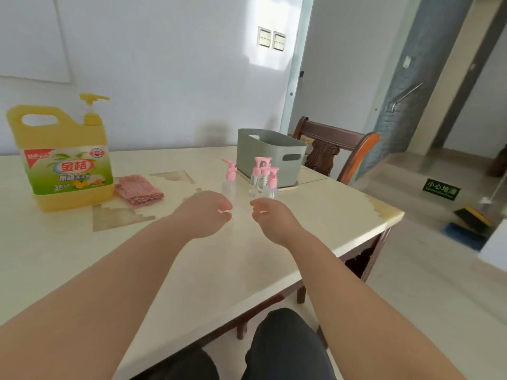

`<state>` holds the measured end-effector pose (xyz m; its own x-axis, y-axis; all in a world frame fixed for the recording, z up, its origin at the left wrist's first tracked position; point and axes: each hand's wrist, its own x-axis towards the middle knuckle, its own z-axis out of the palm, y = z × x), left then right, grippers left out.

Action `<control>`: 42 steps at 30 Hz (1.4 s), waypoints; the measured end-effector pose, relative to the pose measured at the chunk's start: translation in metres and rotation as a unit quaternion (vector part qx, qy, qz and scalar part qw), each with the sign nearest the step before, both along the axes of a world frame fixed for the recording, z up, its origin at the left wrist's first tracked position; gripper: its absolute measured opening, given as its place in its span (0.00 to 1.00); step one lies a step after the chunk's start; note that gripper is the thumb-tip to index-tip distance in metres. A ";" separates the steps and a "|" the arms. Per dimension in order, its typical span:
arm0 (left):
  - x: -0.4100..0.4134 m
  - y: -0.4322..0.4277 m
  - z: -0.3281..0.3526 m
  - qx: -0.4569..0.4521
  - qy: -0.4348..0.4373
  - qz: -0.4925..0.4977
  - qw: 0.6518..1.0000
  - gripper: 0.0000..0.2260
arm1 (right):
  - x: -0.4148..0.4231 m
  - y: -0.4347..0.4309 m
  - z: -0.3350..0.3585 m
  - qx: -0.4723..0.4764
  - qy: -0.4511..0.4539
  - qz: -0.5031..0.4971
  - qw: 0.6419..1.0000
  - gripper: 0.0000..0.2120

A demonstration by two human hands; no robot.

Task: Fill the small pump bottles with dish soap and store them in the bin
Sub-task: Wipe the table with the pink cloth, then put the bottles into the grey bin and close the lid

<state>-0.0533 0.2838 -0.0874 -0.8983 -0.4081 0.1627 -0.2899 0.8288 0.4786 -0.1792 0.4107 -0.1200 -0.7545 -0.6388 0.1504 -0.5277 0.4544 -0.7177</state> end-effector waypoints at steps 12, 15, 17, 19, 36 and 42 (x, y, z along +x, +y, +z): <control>-0.083 0.000 0.073 0.010 0.132 -0.011 0.991 0.10 | -0.101 0.011 0.034 -0.072 -0.001 -0.171 0.983 0.14; -0.114 -0.016 0.091 -0.001 0.108 -0.016 0.994 0.10 | -0.133 -0.005 0.045 -0.092 -0.003 -0.155 0.984 0.16; -0.137 -0.032 0.101 -0.010 0.080 -0.014 0.997 0.10 | -0.158 -0.022 0.051 -0.088 0.003 -0.139 0.986 0.19; -0.159 -0.047 0.108 -0.012 0.053 -0.016 0.998 0.10 | -0.179 -0.038 0.056 -0.080 0.017 -0.133 0.988 0.22; -0.250 -0.151 0.091 -0.015 -0.059 0.014 0.998 0.16 | -0.285 -0.116 0.050 -0.046 0.070 -0.133 0.988 0.20; -0.235 -0.192 0.084 -0.011 -0.052 0.077 0.996 0.19 | -0.292 -0.138 0.059 -0.042 0.056 -0.060 0.996 0.21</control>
<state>-0.2883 0.0921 -0.0037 -0.8379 -0.5393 0.0834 -0.4608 0.7811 0.4213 -0.4713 0.2730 -0.0609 -0.7999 -0.5267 0.2876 -0.5524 0.4590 -0.6958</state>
